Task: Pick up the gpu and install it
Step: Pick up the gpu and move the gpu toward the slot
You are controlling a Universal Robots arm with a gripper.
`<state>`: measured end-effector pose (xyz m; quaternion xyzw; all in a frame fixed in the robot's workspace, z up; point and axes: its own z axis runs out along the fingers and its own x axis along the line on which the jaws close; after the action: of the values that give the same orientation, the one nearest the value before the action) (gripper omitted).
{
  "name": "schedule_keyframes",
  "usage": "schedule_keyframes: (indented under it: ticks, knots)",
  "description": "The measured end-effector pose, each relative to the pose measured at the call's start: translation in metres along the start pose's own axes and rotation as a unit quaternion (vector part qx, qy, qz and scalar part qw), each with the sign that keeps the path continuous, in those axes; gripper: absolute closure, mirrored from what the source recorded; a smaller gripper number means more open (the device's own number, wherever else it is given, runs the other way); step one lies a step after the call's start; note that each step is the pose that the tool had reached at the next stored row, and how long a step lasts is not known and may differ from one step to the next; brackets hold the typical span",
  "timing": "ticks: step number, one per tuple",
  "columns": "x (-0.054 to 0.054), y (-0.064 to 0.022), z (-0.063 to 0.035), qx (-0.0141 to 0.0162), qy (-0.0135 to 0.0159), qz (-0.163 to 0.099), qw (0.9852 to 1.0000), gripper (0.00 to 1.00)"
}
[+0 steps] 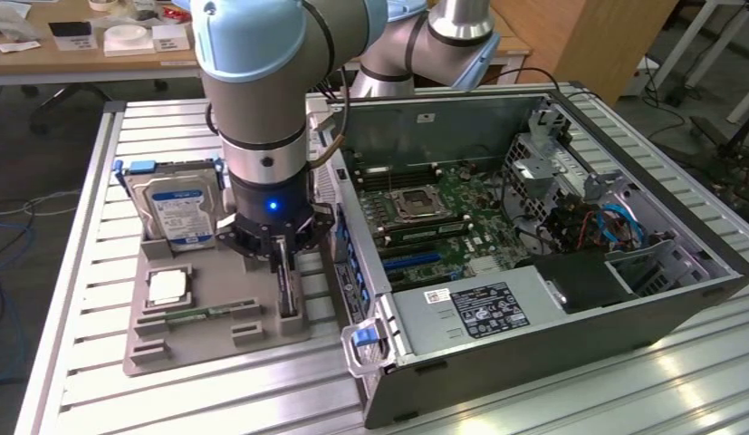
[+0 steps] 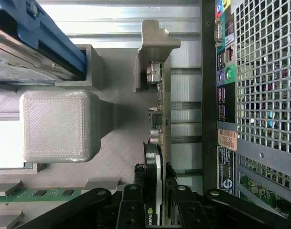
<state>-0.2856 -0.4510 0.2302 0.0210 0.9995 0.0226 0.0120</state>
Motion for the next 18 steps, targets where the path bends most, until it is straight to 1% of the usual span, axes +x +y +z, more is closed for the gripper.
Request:
schedule_keyframes:
  ticks: [3, 5, 10, 18]
  knots:
    - [0.000, 0.0001, -0.0004, -0.0002, -0.0002, 0.000, 1.0000, 0.73]
    - [0.000, 0.0002, -0.0050, -0.0001, -0.0001, 0.000, 1.0000, 0.73]
    - [-0.001, 0.0011, -0.0230, 0.0000, 0.0000, 0.000, 1.0000, 0.73]
    - [-0.001, 0.0026, -0.0564, 0.0000, 0.0000, 0.000, 1.0000, 0.73]
